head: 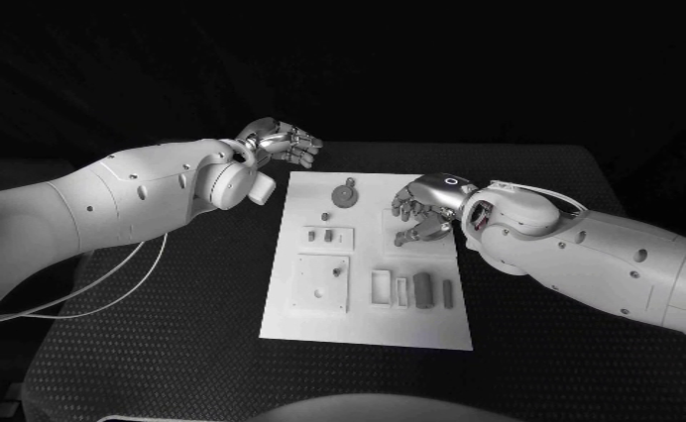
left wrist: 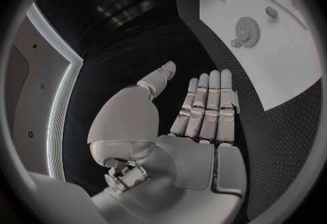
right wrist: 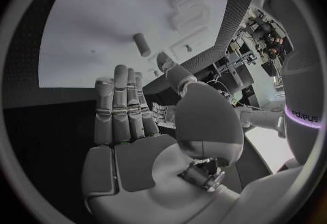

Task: Assemble the parts on the task board

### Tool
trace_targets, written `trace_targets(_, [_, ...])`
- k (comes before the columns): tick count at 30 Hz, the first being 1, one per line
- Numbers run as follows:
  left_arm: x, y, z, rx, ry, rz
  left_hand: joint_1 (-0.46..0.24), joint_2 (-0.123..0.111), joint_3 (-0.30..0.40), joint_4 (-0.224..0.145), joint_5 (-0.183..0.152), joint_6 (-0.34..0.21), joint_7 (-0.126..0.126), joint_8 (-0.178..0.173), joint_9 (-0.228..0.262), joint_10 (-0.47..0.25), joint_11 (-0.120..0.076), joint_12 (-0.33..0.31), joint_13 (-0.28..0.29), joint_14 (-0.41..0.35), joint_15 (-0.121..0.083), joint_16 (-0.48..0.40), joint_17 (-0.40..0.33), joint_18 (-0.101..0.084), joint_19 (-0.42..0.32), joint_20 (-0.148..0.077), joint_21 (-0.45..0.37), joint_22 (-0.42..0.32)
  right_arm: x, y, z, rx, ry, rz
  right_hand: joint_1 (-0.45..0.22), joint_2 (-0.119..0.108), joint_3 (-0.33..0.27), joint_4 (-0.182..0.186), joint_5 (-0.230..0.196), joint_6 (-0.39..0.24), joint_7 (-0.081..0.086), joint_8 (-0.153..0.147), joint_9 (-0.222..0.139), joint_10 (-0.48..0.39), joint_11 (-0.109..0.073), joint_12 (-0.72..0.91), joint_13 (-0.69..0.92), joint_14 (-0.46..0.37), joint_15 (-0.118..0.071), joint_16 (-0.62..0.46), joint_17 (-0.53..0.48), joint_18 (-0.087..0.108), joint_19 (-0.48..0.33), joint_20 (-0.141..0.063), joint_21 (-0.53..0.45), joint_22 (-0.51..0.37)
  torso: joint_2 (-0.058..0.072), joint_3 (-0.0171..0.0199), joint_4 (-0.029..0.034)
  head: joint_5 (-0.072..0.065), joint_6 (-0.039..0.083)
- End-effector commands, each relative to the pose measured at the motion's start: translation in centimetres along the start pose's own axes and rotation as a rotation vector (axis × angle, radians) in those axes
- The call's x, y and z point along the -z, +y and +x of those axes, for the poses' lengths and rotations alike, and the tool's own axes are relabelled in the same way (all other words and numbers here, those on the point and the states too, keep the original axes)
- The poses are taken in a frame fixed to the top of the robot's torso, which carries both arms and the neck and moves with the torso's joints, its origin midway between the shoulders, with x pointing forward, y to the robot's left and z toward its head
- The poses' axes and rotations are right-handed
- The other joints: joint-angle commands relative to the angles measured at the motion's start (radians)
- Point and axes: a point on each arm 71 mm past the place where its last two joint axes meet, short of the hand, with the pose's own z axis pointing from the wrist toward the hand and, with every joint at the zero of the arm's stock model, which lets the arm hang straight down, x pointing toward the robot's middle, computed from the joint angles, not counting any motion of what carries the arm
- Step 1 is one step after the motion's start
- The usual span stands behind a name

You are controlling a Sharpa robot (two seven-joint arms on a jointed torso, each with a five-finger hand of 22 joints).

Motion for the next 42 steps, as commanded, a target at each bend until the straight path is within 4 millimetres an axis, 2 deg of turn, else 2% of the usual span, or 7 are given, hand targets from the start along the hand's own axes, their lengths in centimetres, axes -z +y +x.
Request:
trace_targets(1, [0.0,-0.2,0.1,0.008,0.012,0.015,-0.002,-0.007,0.000,0.002,0.001,0.000,-0.002,0.006,-0.001,-0.005,-0.002,0.005,-0.001,0.009,0.000,-0.003,0.001,0.019,-0.006,0.001,0.003,0.002,0.0,-0.1,0.9,0.050,0.059,0.008,-0.013,0.001,-0.006,0.002,0.006,-0.004,-0.004,-0.002,-0.001,-0.030,0.019,-0.004,-0.002,-0.004,0.007,-0.004,0.002,0.070,-0.007,-0.003,0.002,0.009,0.000,-0.0011,-0.0004,0.001,-0.001])
trace_targets(7, [-0.1,-0.3,0.2,0.009,0.015,0.016,-0.002,-0.007,0.000,0.002,0.001,0.000,-0.002,0.006,-0.001,-0.005,-0.002,0.005,-0.001,0.009,0.000,-0.004,0.001,0.019,-0.006,0.001,0.003,0.002,-0.5,0.4,1.8,0.063,0.081,-0.001,-0.013,0.006,-0.005,0.000,0.006,-0.001,-0.004,0.001,0.000,-0.029,0.019,-0.002,-0.002,-0.004,0.007,-0.004,0.004,0.070,-0.008,-0.003,0.001,0.009,0.000,-0.0021,-0.0004,0.000,-0.002])
trace_targets(11, [-0.1,-0.3,0.3,0.009,0.018,0.016,-0.002,-0.006,0.000,0.002,0.001,0.000,-0.002,0.006,-0.001,-0.005,-0.002,0.005,-0.001,0.009,0.000,-0.004,0.002,0.019,-0.006,0.001,0.003,0.002,-0.7,0.7,2.2,0.068,0.085,-0.006,-0.004,0.022,0.001,-0.005,0.006,0.007,-0.001,0.006,0.002,-0.025,0.016,0.001,-0.002,-0.002,0.004,-0.003,0.007,0.070,-0.007,-0.005,0.001,0.009,0.000,-0.0022,0.0018,-0.002,-0.002])
trace_targets(18, [-0.1,-0.3,0.3,0.009,0.016,0.015,-0.002,-0.006,0.000,0.003,0.001,0.000,-0.002,0.006,-0.001,-0.006,-0.002,0.005,-0.002,0.009,0.000,-0.004,0.002,0.019,-0.006,0.001,0.003,0.002,-0.9,1.0,2.8,0.067,0.083,-0.009,0.022,0.067,0.008,-0.010,0.006,0.021,0.003,0.015,0.004,0.010,0.003,0.018,0.006,0.009,-0.006,0.001,0.012,0.070,-0.001,-0.009,0.007,0.011,0.000,-0.0021,0.0007,-0.001,-0.004])
trace_targets(25, [-0.1,-0.3,0.3,0.009,0.017,0.014,-0.003,-0.006,0.000,0.003,0.000,0.000,-0.002,0.006,-0.001,-0.006,-0.002,0.005,-0.002,0.009,0.000,-0.005,0.002,0.019,-0.006,0.001,0.003,0.002,-0.9,0.9,2.7,0.080,0.070,-0.005,0.051,0.122,0.015,-0.012,0.006,0.049,-0.009,0.031,0.010,0.045,-0.011,0.033,0.016,0.020,-0.016,0.003,0.017,0.070,0.005,-0.014,0.014,0.014,0.000,-0.0024,0.0004,0.000,-0.006])
trace_targets(32, [-0.1,-0.2,0.3,0.009,0.017,0.014,-0.004,-0.006,-0.001,0.004,0.000,0.000,-0.002,0.006,-0.002,-0.006,-0.002,0.005,-0.002,0.009,0.000,-0.005,0.003,0.019,-0.006,0.002,0.003,0.002,-1.0,0.9,2.7,0.095,0.056,-0.002,0.086,0.163,0.091,-0.007,0.006,0.081,-0.021,0.047,0.016,0.079,-0.024,0.046,0.027,0.033,-0.023,0.004,0.019,0.070,0.012,-0.014,0.018,0.014,0.000,-0.0015,0.0009,0.000,-0.008])
trace_targets(42, [-0.1,-0.2,0.2,0.009,0.016,0.013,-0.005,-0.005,-0.001,0.005,0.001,-0.001,-0.002,0.006,-0.002,-0.006,-0.002,0.005,-0.003,0.010,0.000,-0.006,0.004,0.019,-0.006,0.001,0.003,0.002,-0.9,1.0,2.6,0.120,0.021,0.004,0.091,0.167,0.156,-0.009,0.006,0.108,-0.031,0.064,0.030,0.109,-0.040,0.060,0.048,0.057,-0.034,0.008,0.026,0.070,0.029,-0.022,0.036,0.018,0.000,-0.0015,-0.0004,0.001,-0.011])
